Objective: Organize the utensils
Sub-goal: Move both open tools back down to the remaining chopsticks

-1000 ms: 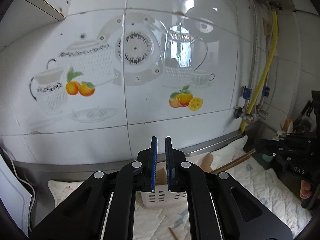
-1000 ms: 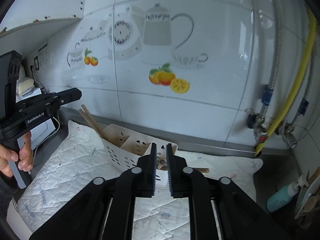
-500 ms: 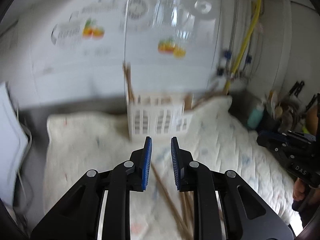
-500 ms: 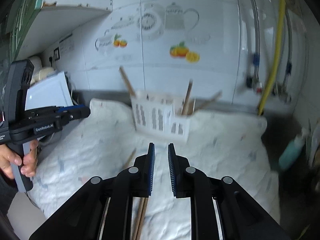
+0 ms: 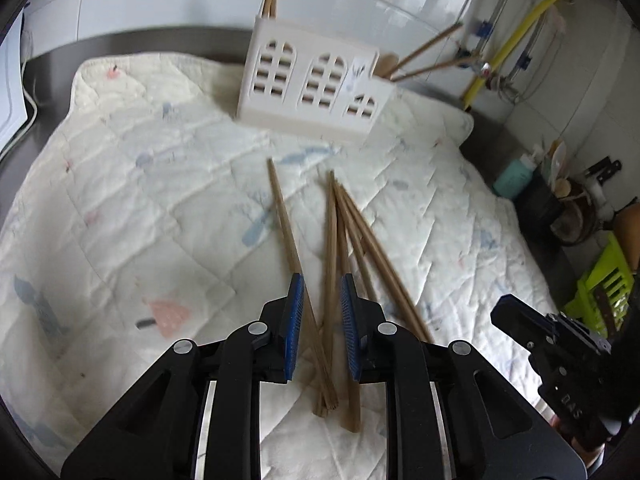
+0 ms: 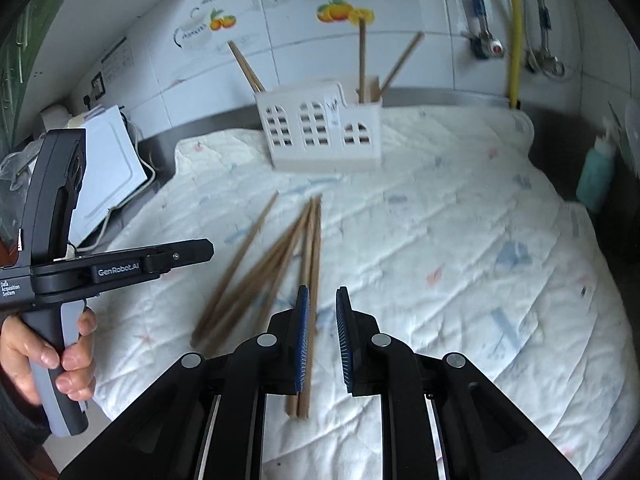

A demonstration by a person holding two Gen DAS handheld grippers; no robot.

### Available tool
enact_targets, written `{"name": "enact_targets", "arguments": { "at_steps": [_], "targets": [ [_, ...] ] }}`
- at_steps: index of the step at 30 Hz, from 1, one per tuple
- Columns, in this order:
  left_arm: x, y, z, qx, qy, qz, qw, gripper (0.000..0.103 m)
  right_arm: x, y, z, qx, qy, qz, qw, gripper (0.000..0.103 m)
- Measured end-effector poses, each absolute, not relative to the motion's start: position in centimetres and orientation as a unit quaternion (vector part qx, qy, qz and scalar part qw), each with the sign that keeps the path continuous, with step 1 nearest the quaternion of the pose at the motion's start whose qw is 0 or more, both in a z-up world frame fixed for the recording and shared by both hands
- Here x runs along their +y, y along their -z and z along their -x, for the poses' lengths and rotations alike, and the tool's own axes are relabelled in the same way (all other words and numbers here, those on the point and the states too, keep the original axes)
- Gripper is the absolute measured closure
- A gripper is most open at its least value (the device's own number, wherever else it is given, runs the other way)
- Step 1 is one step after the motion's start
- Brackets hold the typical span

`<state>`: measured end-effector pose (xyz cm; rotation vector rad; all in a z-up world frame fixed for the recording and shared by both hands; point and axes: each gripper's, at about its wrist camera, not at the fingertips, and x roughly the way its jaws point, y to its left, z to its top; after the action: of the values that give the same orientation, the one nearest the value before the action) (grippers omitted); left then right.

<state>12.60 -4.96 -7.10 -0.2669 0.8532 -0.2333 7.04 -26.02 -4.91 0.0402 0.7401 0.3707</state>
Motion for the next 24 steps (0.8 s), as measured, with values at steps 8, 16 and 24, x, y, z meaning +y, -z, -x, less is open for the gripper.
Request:
{"name": "enact_targets", "arguments": {
  "at_steps": [8,16,24],
  "targets": [
    [-5.3,9.2,-13.6,0.43,0.095,0.138,0.887,0.085,-26.7,6.9,-6.9,0.377,-0.173,-0.035,0.909,0.089],
    [-5.1,10.2,-14.6,0.443,0.085,0.139,0.882,0.088,-26.1,7.4,-7.1,0.38,-0.183,-0.035,0.906,0.089],
    [-6.1,10.4,-14.9,0.451,0.073,0.103,0.883,0.09,-25.7,8.4,-7.3,0.392,-0.191,-0.039,0.899,0.089]
  ]
}}
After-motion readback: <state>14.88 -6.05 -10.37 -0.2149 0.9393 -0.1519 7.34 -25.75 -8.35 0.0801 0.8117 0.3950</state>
